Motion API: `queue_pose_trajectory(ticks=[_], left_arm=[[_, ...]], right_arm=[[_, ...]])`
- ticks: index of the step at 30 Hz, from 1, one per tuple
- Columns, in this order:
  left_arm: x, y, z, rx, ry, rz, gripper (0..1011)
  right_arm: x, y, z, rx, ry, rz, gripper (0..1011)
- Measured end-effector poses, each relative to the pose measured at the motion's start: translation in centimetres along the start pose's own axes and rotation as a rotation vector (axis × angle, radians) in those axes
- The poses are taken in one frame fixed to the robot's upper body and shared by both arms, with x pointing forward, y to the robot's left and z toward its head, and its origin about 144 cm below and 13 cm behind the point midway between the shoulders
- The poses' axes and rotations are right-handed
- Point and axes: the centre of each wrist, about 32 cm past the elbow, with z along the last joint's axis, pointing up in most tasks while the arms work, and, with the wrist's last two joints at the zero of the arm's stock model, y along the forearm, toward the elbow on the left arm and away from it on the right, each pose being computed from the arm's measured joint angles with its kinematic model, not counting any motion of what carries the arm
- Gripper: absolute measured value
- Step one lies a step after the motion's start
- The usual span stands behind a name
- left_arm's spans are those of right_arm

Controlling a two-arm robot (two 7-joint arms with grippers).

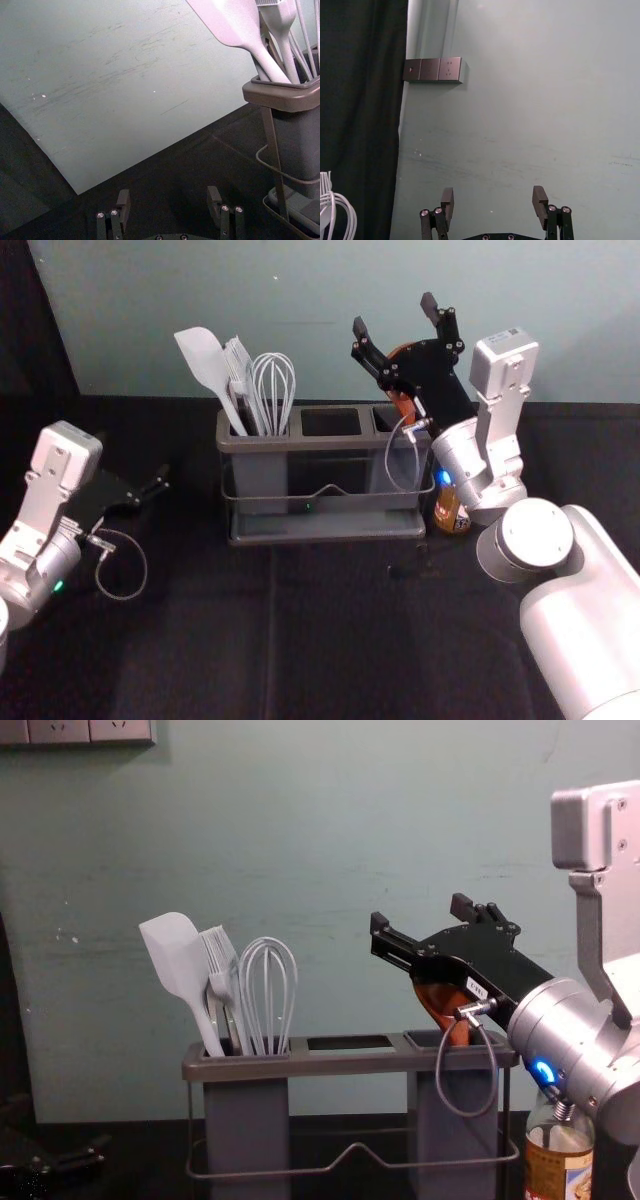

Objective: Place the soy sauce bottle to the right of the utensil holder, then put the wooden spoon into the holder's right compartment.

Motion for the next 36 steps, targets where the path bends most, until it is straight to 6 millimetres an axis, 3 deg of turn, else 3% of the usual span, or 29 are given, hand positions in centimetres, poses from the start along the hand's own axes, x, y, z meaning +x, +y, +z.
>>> queue_pose_trajectory(ticks=[8,16,25,36], left_arm=[[0.0,0.0,0.0,0.000,0.000,0.000,1005],[0.0,0.0,0.0,0.000,0.000,0.000,1005],[0.0,0.0,0.0,0.000,0.000,0.000,1005],[0.0,0.0,0.0,0.000,0.000,0.000,1005]], right_arm=[[-0.2,-0.6,1.7,-0.072,0.008,-0.014,1003],[0.4,-2.5,4.3,-0.166,-0.006,-0.038,1002],[2.0,-6.7,6.4,-0.208,0.019,-0.027,1003],[3.6,-11.9,6.9,-0.282,0.027,0.028,1003]])
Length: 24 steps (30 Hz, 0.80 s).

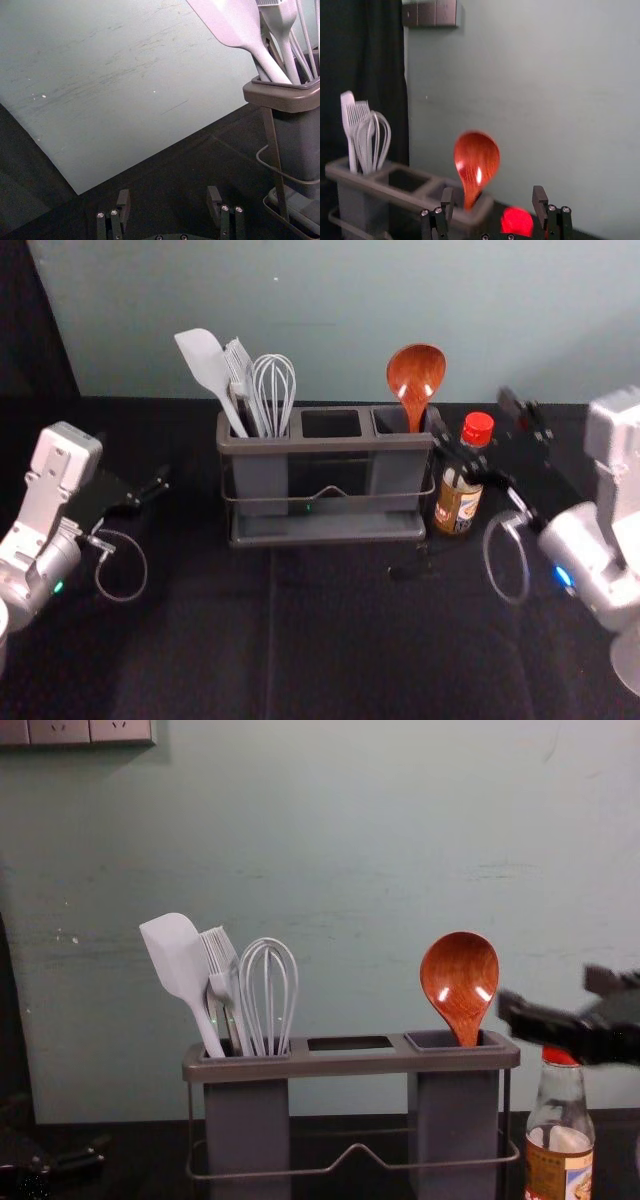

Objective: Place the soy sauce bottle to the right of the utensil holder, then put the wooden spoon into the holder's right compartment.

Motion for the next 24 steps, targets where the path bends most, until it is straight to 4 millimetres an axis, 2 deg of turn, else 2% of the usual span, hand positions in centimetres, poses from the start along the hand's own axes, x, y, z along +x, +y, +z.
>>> queue_pose_trajectory(ticks=[9,15,24], left_arm=[[0.0,0.0,0.0,0.000,0.000,0.000,1005],[0.0,0.0,0.0,0.000,0.000,0.000,1005],[0.0,0.0,0.0,0.000,0.000,0.000,1005]], right_arm=[[1.7,-3.2,-2.1,-0.098,0.009,0.005,1002],[2.8,-4.7,-4.5,-0.174,0.028,-0.013,1002],[3.6,-4.3,-7.1,-0.185,-0.027,-0.109,1003]])
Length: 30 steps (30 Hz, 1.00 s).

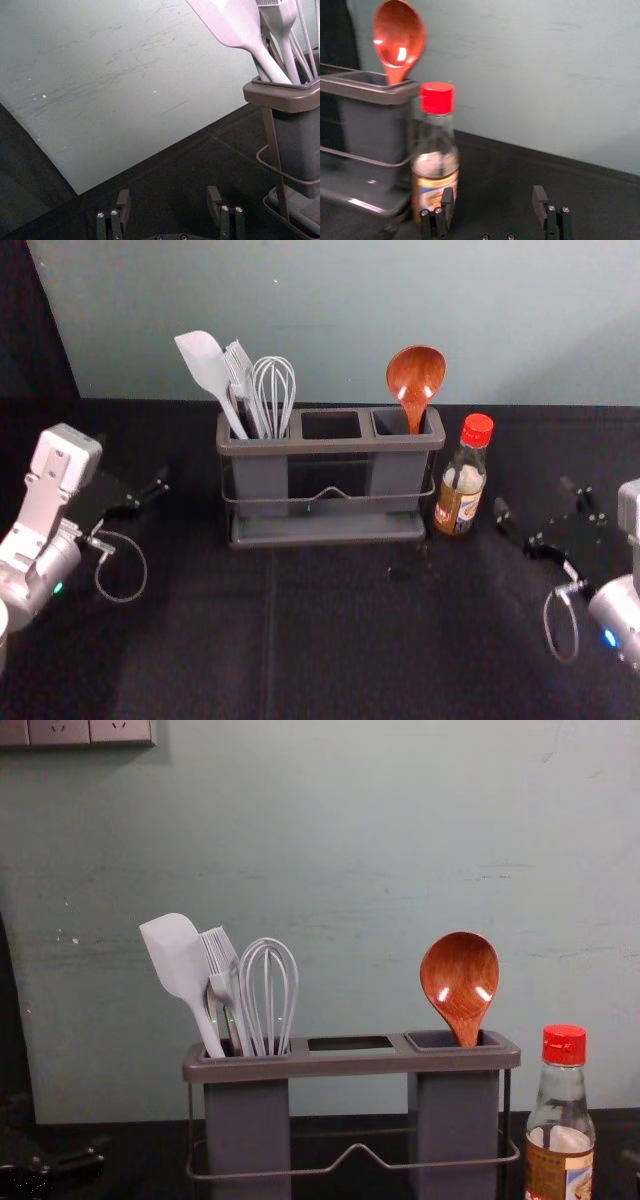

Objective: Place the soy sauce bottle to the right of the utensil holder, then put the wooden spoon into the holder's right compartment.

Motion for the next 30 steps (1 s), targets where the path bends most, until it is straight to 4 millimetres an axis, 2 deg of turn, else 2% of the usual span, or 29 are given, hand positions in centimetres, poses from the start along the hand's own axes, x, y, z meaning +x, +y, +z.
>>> queue_pose_trajectory(ticks=[5,8,17,22,30], left_arm=[[0.0,0.0,0.0,0.000,0.000,0.000,1005],[0.0,0.0,0.0,0.000,0.000,0.000,1005],[0.0,0.0,0.0,0.000,0.000,0.000,1005],[0.0,0.0,0.0,0.000,0.000,0.000,1005],[0.0,0.0,0.0,0.000,0.000,0.000,1005]], right_arm=[[0.1,1.4,-0.9,0.024,-0.037,-0.071,1002],[0.0,3.0,-1.5,0.051,-0.069,-0.122,1002],[-0.6,6.3,-2.2,0.084,-0.112,-0.168,1002],[-0.8,7.0,-2.2,0.082,-0.112,-0.179,1002],[-0.8,7.0,-2.2,0.083,-0.113,-0.177,1002]])
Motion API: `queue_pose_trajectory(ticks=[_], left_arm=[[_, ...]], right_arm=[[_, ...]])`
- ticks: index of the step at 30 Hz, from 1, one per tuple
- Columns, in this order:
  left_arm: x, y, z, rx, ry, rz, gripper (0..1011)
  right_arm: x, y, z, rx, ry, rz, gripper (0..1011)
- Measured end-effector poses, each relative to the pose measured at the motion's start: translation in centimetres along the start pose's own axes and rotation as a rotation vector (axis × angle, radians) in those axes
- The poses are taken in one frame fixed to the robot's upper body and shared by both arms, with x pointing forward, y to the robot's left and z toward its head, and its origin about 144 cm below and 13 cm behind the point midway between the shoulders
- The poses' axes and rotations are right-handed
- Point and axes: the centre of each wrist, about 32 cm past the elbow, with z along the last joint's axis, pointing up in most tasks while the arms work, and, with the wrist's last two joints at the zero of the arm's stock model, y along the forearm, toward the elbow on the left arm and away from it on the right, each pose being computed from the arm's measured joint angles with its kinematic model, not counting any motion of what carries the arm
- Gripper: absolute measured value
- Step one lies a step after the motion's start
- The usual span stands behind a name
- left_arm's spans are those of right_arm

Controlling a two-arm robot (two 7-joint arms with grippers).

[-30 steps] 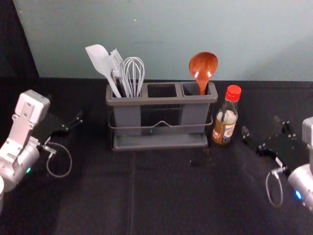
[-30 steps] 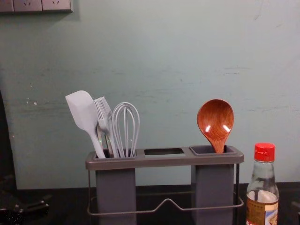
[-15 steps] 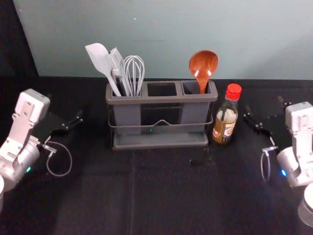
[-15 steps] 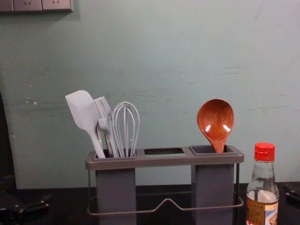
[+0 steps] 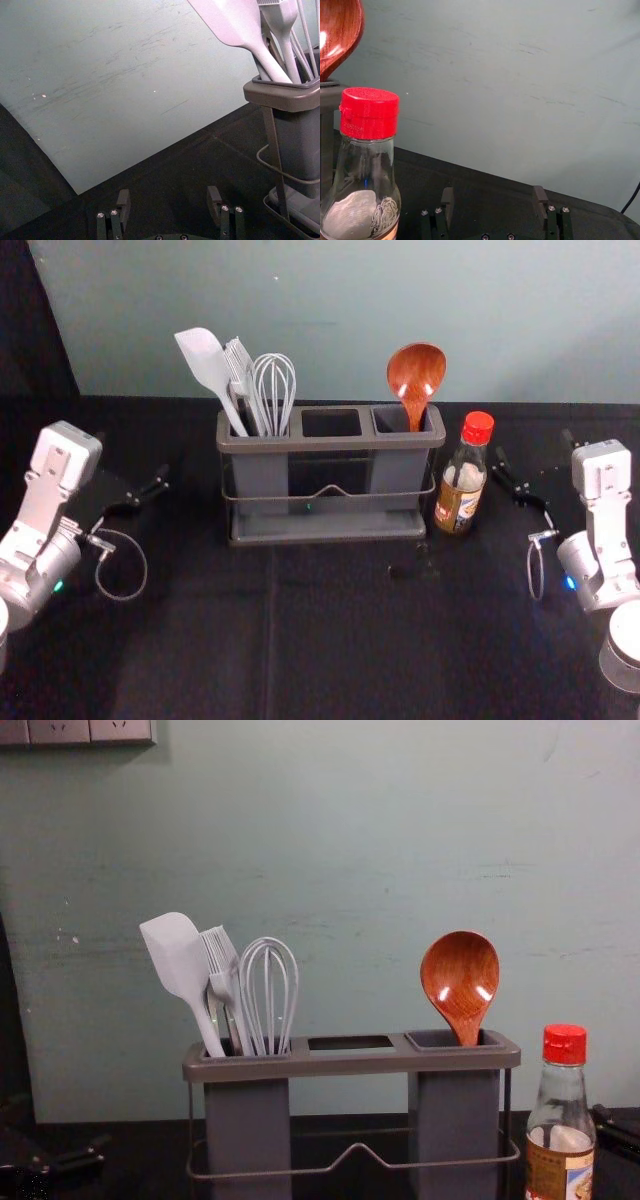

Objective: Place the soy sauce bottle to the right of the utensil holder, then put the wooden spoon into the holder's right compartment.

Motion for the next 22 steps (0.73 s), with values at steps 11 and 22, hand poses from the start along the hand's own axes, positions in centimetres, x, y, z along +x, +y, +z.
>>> queue_pose_trajectory(ticks=[11,22], left_arm=[[0.00,0.00,0.00,0.000,0.000,0.000,1005],[0.00,0.00,0.00,0.000,0.000,0.000,1005]], right_arm=[[0.02,-0.07,0.02,0.001,0.001,0.001,1002],[0.03,-0.09,0.03,0.002,0.001,0.002,1003]])
